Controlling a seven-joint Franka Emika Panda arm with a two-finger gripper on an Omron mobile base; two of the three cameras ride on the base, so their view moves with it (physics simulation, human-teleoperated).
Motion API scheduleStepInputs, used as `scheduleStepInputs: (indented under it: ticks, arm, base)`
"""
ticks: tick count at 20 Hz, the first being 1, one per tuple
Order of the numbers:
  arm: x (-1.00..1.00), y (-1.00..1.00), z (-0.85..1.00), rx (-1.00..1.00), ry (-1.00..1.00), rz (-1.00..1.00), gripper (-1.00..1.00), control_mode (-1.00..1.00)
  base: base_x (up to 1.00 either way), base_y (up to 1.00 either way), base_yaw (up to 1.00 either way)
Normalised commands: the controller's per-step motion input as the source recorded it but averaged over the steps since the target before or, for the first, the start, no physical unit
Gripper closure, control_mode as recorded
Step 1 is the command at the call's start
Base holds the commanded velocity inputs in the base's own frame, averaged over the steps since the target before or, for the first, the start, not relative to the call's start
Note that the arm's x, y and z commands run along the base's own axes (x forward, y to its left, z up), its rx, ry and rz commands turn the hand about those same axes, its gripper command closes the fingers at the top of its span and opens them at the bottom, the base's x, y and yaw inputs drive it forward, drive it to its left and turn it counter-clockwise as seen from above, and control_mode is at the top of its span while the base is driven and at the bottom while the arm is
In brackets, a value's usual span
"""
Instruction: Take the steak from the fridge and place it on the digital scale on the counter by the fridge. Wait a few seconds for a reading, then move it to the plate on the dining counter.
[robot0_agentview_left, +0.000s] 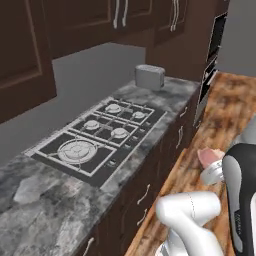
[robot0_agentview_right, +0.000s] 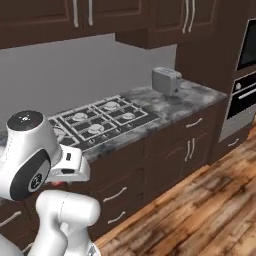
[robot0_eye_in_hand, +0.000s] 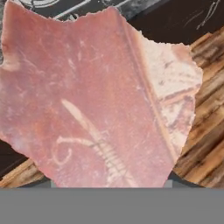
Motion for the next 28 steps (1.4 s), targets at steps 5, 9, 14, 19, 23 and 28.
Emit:
scheduleStepInputs:
  ticks: [5, 9, 14, 19, 23, 28]
  arm:
    - [0.00, 0.00, 0.00, 0.00, 0.00, 0.00, 1.00, 1.00]
    - [0.00, 0.00, 0.00, 0.00, 0.00, 0.00, 1.00, 1.00]
    - [0.00, 0.00, 0.00, 0.00, 0.00, 0.00, 1.00, 1.00]
    - [0.00, 0.00, 0.00, 0.00, 0.00, 0.00, 1.00, 1.00]
    - [0.00, 0.00, 0.00, 0.00, 0.00, 0.00, 1.00, 1.00]
    - [0.00, 0.00, 0.00, 0.00, 0.00, 0.00, 1.00, 1.00]
  base:
    - [0.01, -0.05, -0.86]
    - [0.01, -0.03, -0.85]
    - [0.18, -0.04, -0.78]
    - [0.92, 0.00, -0.25]
    - [1.00, -0.16, 0.00]
    - [1.00, -0.22, 0.00]
